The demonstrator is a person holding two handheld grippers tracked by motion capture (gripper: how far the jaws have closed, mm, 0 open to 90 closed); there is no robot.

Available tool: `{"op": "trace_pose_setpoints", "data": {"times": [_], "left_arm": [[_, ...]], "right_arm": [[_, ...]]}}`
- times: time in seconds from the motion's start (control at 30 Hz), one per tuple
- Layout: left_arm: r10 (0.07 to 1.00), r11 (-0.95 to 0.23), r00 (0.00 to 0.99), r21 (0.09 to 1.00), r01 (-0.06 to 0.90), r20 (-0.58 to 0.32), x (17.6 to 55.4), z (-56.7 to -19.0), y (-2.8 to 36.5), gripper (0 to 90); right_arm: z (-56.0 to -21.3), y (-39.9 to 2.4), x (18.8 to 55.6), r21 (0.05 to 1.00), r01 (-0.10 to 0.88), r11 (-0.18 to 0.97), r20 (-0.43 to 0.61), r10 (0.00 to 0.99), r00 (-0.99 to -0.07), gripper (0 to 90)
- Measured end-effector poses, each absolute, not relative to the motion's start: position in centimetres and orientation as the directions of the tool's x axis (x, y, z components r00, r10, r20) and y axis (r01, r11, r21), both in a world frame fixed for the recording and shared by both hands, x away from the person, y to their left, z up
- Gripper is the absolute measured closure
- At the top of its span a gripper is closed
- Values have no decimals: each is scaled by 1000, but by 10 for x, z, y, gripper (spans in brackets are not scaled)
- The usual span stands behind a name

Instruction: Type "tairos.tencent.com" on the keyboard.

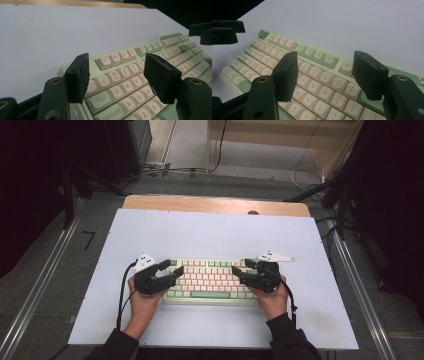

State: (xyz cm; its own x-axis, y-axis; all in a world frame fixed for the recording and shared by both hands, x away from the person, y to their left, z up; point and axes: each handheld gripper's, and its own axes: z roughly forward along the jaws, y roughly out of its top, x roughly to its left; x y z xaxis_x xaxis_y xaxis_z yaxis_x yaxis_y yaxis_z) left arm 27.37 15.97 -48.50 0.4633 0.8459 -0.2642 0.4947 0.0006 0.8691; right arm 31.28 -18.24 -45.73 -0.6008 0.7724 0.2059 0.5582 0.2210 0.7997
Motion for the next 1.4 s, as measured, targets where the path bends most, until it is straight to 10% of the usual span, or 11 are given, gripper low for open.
{"op": "trace_pose_setpoints", "data": {"times": [0.63,0.97,1.4], "left_arm": [[811,-37,524,871,490,-260,274,-485,150,480],[737,-149,631,852,501,-243,274,-485,134,890],[756,-226,619,803,552,-213,278,-490,128,900]], "right_arm": [[-457,-184,308,798,560,223,200,779,-595,360],[-458,-188,306,796,566,215,204,784,-586,361],[-459,-187,306,793,568,220,205,782,-589,363]]}}
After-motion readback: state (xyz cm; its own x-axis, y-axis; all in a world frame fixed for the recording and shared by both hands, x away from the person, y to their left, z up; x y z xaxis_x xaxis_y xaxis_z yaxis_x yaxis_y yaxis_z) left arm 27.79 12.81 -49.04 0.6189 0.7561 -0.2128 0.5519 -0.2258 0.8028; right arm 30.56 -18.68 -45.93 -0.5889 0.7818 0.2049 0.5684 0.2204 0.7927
